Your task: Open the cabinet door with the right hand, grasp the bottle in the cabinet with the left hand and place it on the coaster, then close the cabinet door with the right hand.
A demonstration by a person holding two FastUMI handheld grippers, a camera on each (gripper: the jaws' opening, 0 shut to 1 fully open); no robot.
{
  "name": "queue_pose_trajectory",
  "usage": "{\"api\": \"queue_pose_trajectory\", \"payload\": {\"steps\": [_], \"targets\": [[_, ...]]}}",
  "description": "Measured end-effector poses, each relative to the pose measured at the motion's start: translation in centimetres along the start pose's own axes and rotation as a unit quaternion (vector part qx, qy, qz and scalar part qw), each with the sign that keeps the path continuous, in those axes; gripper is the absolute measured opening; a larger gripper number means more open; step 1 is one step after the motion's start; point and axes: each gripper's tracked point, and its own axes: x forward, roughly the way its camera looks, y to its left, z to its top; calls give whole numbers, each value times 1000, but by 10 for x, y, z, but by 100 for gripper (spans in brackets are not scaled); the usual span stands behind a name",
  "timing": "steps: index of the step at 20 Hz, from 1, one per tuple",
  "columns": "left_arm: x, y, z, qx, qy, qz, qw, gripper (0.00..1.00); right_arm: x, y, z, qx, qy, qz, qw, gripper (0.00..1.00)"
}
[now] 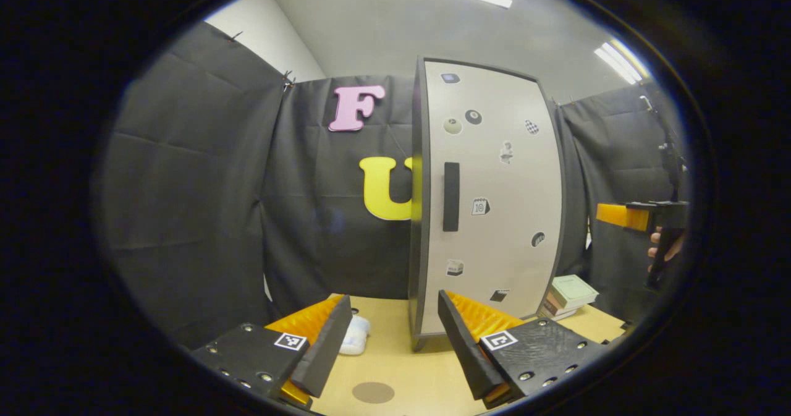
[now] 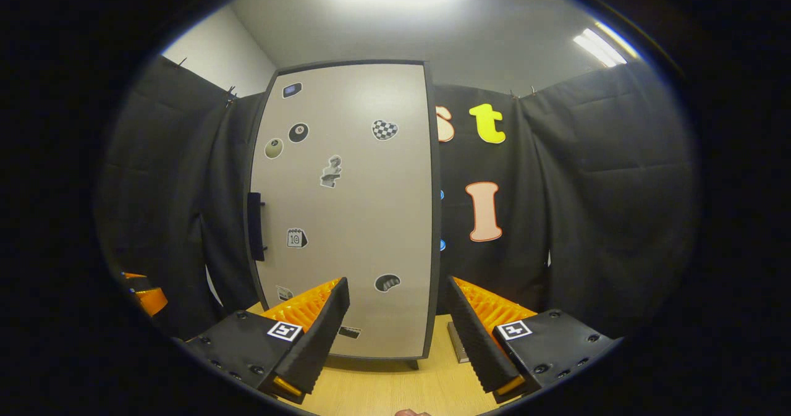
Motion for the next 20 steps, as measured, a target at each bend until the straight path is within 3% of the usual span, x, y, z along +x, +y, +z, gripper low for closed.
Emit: {"api": "queue_pose_trajectory", "payload": {"steps": [2, 3, 10, 14, 20], "targets": [[-1, 2, -5, -10, 5, 1, 1000, 88, 6, 8, 4, -2, 0, 6, 1000, 98], [-1, 3, -6, -14, 6, 4, 1000, 88, 9, 13, 5, -6, 2, 9, 1000, 94], [-3, 22, -14, -5, 7, 31, 999, 85, 40, 46, 26, 5, 9, 32, 999, 98], [-5, 31, -18, -30, 10, 43, 999, 85, 59, 78, 44, -1, 5, 63, 998, 98], [-19, 56, -23, -33, 11, 71, 997, 85, 82, 127, 79, -5, -32, 92, 995, 98]]}}
